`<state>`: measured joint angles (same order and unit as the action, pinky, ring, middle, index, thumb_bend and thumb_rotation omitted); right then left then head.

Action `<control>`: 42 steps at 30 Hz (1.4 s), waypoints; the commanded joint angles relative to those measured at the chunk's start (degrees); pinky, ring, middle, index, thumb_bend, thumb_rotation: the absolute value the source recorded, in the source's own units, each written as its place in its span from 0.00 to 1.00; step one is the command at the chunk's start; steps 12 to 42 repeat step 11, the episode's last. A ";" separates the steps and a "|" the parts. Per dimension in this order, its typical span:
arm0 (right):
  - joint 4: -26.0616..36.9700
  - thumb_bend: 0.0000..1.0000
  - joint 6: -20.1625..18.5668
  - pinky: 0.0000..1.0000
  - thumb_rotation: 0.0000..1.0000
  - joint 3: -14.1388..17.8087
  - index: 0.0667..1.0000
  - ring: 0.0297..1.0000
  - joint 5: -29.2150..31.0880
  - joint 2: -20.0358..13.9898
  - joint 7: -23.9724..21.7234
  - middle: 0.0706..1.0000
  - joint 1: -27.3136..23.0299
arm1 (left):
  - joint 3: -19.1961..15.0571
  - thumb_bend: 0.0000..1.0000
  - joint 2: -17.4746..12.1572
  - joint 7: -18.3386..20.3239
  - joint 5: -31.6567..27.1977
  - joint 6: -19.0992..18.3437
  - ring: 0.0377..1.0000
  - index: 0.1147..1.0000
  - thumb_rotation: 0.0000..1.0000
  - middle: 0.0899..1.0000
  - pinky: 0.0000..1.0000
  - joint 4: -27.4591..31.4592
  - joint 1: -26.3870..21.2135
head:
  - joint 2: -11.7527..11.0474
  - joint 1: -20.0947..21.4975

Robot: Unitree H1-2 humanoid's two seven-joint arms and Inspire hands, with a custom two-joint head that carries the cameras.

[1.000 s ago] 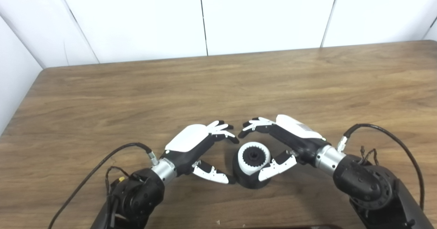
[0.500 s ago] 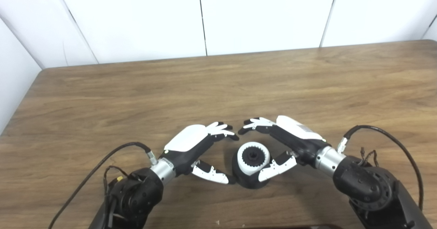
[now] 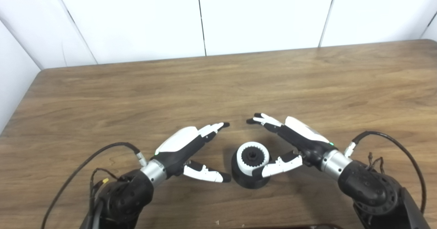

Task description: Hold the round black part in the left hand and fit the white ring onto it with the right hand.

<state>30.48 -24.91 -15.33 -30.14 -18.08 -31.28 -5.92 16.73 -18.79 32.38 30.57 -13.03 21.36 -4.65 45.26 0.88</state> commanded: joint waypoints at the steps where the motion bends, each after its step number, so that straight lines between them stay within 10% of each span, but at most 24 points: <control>1: 2.22 0.91 0.85 0.90 0.58 1.56 0.95 1.00 1.28 0.82 2.54 1.00 -0.08 | -1.76 1.00 -0.85 -1.03 -1.85 -0.81 1.00 1.00 0.55 1.00 0.99 2.09 -0.67 | 0.05 0.06; 11: 2.23 0.74 0.66 0.91 0.87 6.46 0.94 0.97 6.54 5.90 8.53 0.99 4.62 | -7.51 0.85 5.20 -7.69 -7.02 -5.32 1.00 1.00 0.77 1.00 0.93 5.90 4.86 | -0.09 0.06; 42: 2.23 0.74 0.66 0.91 0.87 6.46 0.94 0.97 6.54 5.90 8.53 0.99 4.62 | -7.51 0.85 5.20 -7.69 -7.02 -5.32 1.00 1.00 0.77 1.00 0.93 5.90 4.86 | -0.09 0.06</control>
